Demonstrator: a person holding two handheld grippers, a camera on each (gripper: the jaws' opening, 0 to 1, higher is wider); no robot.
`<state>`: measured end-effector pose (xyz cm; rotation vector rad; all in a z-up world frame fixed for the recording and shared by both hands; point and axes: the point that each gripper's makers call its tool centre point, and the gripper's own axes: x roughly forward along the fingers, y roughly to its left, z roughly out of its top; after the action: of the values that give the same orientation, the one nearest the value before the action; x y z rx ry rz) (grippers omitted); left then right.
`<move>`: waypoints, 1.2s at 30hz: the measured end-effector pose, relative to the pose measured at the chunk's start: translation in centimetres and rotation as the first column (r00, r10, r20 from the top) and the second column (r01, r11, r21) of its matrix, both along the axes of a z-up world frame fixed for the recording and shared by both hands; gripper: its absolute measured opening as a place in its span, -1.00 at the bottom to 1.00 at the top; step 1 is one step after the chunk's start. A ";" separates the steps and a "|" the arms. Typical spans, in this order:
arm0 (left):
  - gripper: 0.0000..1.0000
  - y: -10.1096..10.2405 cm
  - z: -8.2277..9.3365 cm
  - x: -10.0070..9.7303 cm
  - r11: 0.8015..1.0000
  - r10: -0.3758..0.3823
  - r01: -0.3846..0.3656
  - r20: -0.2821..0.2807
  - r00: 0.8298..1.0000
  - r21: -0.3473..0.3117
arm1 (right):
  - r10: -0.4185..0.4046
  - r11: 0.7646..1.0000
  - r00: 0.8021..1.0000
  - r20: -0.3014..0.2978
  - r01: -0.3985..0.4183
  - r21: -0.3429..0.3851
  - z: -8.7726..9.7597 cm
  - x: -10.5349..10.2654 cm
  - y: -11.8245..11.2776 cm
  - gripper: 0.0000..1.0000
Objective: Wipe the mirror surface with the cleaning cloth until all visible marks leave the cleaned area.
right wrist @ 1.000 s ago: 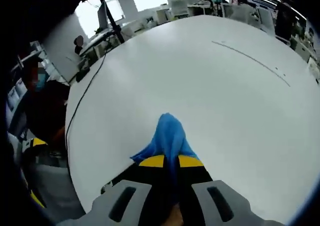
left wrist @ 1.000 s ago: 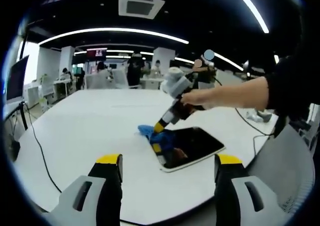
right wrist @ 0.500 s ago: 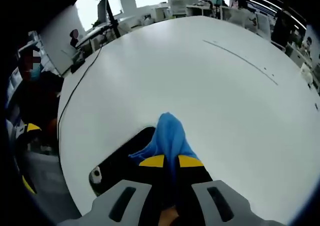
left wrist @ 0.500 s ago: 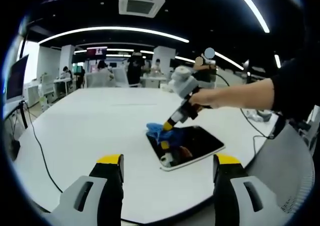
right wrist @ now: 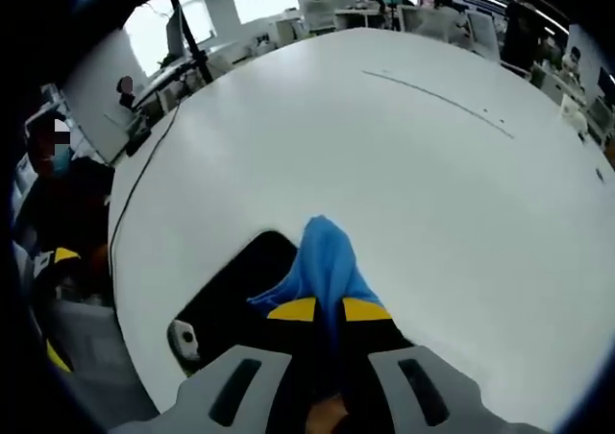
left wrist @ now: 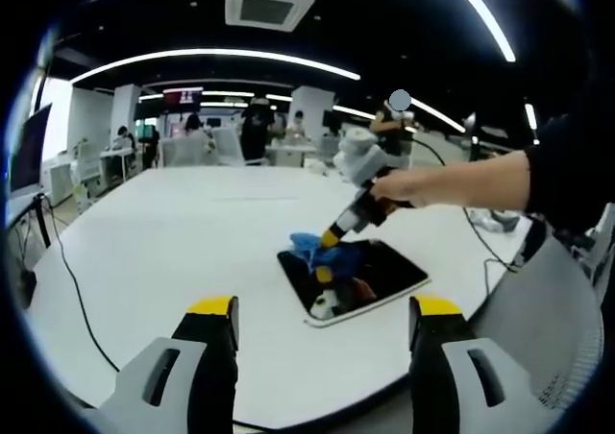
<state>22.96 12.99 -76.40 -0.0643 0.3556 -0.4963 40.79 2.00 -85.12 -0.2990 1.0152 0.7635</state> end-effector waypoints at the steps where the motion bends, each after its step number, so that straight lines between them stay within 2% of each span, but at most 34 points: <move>1: 0.43 0.0 0.0 0.0 1.000 0.003 -0.003 -0.001 1.000 0.000 | -0.001 1.000 1.000 0.001 0.001 0.002 0.0 -0.1 0.0 -0.95; 9: 0.43 0.0 -0.2 0.0 1.000 -0.006 0.006 -0.009 1.000 0.002 | -0.001 1.000 1.000 0.012 0.001 0.017 0.2 -1.7 0.5 -0.95; 15: 0.42 0.0 -0.5 -0.1 1.000 -0.005 0.005 -0.028 1.000 0.013 | -0.017 0.999 1.000 -0.010 0.017 0.048 0.2 -2.9 0.6 -0.95; 23: 0.40 0.0 -0.5 -0.2 1.000 -0.006 0.006 -0.035 0.999 0.013 | -0.014 0.998 1.000 -0.022 0.015 0.053 0.2 -4.0 0.5 -0.95; 31: 0.43 -0.1 -0.6 -0.3 1.000 -0.007 0.008 -0.042 0.999 0.017 | 0.008 0.998 0.999 -0.046 -0.006 0.055 0.2 -6.5 0.6 -0.95; 36: 0.48 -0.2 -1.1 -0.6 0.998 -0.022 0.025 -0.068 0.997 0.051 | 0.010 0.998 0.999 -0.051 -0.007 0.061 0.2 -7.5 0.6 -0.95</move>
<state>22.37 12.80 -77.52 -0.0269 0.4353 -0.5088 33.34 2.61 -84.88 -0.2325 1.0380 0.8115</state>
